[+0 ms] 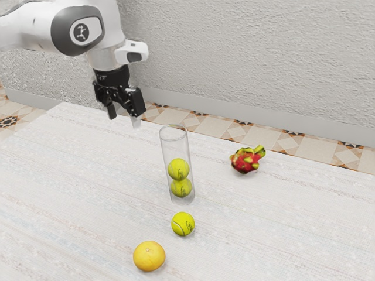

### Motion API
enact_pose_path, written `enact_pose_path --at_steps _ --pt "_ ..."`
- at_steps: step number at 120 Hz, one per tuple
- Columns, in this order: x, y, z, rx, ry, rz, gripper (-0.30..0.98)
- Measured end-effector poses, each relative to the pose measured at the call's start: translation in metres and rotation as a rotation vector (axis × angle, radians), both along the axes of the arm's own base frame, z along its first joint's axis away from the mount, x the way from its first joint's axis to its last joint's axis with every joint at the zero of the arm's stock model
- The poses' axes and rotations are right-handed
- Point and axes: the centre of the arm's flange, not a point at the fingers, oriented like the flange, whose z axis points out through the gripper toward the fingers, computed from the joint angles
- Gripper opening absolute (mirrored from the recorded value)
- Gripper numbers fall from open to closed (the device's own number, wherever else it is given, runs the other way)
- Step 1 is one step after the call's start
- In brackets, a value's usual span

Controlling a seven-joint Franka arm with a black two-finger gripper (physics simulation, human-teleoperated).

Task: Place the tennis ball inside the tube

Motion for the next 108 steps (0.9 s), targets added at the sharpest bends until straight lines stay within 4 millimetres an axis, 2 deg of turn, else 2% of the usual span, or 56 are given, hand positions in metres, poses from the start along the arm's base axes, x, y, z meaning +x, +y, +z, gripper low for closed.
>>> enact_pose_path --at_steps 14,25,42,57,78,108 --pt "-0.017 -0.024 -0.053 0.013 0.045 -0.027 0.69" --pt "-0.024 -0.023 -0.090 0.017 0.048 -0.012 0.69" --pt "-0.020 -0.028 -0.139 0.013 0.029 0.002 0.69" --pt "-0.010 -0.040 -0.163 0.006 0.010 0.002 0.69" --pt "0.001 -0.054 -0.209 -0.009 -0.006 0.004 0.69" --pt "-0.006 -0.084 -0.238 -0.022 -0.015 -0.027 0.69"
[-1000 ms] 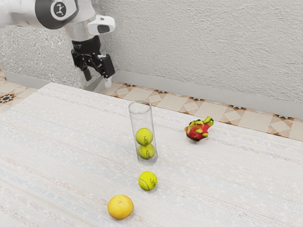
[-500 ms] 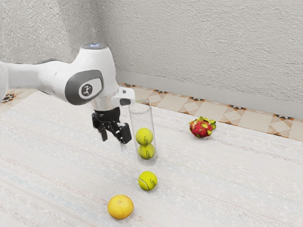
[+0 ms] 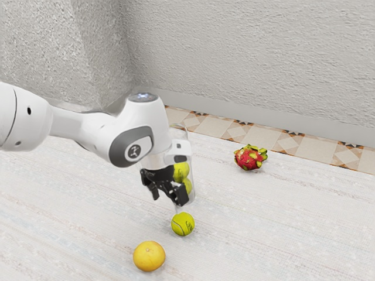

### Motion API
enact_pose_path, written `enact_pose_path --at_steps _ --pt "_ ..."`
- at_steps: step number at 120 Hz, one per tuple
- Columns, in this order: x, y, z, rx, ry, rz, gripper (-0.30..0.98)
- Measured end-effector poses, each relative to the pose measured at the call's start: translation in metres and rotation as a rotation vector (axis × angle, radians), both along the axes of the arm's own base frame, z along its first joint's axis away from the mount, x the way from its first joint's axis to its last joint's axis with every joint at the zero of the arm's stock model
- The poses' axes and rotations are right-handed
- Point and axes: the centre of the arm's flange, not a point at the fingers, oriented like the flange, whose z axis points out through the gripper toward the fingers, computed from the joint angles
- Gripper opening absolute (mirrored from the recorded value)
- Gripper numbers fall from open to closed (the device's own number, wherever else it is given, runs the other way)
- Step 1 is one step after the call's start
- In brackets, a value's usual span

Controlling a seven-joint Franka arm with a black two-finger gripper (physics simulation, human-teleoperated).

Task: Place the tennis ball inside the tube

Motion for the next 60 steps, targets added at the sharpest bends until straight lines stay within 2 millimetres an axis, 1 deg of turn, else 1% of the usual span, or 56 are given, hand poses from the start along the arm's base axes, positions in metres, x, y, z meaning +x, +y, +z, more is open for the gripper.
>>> enact_pose_path --at_steps 24,38,60 --pt "0.016 -0.002 -0.041 -0.015 0.024 0.029 0.69" --pt "0.020 -0.005 -0.063 -0.024 0.034 0.041 0.69" --pt "0.025 -0.011 -0.081 -0.042 0.035 0.059 0.69"
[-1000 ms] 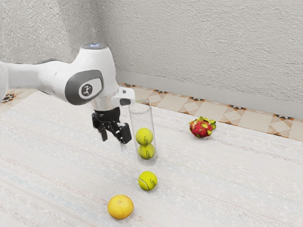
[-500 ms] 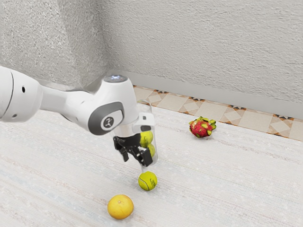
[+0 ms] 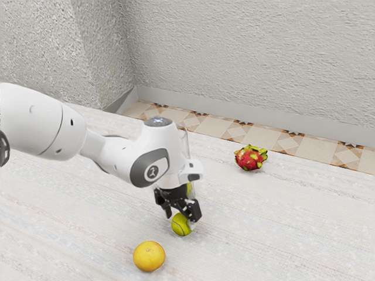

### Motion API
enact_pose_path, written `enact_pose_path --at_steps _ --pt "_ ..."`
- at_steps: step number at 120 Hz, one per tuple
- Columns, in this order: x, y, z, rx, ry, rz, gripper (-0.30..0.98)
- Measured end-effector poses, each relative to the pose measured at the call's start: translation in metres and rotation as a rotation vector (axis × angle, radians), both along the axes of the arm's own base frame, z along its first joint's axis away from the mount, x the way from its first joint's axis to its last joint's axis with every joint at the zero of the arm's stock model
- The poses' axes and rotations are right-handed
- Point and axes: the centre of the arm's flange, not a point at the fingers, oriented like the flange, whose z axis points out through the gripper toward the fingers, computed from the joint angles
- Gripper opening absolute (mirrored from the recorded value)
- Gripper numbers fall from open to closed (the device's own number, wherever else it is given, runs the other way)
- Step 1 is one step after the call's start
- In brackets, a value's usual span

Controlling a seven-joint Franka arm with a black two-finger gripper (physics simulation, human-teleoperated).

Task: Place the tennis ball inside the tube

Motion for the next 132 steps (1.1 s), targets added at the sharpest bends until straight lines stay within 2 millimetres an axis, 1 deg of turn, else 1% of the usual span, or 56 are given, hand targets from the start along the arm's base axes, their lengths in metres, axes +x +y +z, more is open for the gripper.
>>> enact_pose_path --at_steps 17,28,33,42,47,55,62,65,73,90,99,116,132 --pt "0.000 0.000 -0.011 -0.006 0.008 0.014 0.69" --pt "0.001 0.000 -0.013 -0.009 0.008 0.019 0.68" --pt "0.001 0.000 -0.013 -0.009 0.007 0.020 0.63" --pt "0.001 0.000 -0.013 -0.010 0.004 0.023 0.45" --pt "0.001 -0.001 -0.012 -0.009 0.002 0.023 0.40" --pt "0.001 -0.003 -0.009 -0.007 -0.003 0.019 0.39" --pt "0.000 -0.007 -0.001 -0.008 -0.014 0.013 0.40" --pt "-0.001 -0.008 0.006 -0.009 -0.022 0.011 0.40" --pt "-0.002 -0.010 0.032 -0.013 -0.044 0.006 0.41" --pt "-0.011 -0.010 0.097 -0.020 -0.077 -0.002 0.39" --pt "-0.016 -0.009 0.122 -0.018 -0.078 -0.005 0.37" --pt "-0.006 -0.009 0.180 -0.023 -0.087 -0.008 0.35" --pt "-0.001 -0.002 0.230 -0.018 -0.075 -0.006 0.34"
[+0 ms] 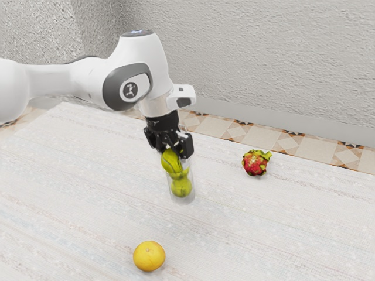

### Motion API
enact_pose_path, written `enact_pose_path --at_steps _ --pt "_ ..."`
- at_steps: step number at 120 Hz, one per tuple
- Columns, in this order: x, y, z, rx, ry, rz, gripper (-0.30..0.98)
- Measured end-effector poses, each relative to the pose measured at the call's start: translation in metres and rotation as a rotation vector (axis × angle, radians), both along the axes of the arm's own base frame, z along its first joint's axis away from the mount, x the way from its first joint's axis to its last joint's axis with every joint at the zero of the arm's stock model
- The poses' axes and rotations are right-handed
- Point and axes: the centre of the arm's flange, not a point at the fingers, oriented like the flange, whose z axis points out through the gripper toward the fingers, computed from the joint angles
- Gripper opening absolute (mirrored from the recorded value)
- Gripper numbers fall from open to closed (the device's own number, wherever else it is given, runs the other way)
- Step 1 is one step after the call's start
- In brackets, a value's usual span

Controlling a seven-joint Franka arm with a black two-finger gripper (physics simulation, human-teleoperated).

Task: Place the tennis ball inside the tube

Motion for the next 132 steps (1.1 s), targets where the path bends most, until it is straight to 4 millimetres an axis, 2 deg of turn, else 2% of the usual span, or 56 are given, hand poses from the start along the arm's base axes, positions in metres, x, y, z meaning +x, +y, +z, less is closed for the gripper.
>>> enact_pose_path --at_steps 17,36,45,69,82,99,113,132 --pt "0.008 0.013 0.041 0.013 0.020 0.011 0.34" --pt "0.029 0.035 0.068 0.052 0.021 0.034 0.34" --pt "0.043 0.041 0.066 0.066 0.035 0.043 0.34" --pt "0.068 0.041 0.049 0.088 0.066 0.041 0.34" --pt "0.082 0.056 0.042 0.098 0.069 0.071 0.34" --pt "0.093 0.058 0.040 0.098 0.056 0.077 0.34" --pt "0.102 0.056 0.029 0.097 0.050 0.077 0.34" --pt "0.108 0.056 0.026 0.094 0.030 0.080 0.34"
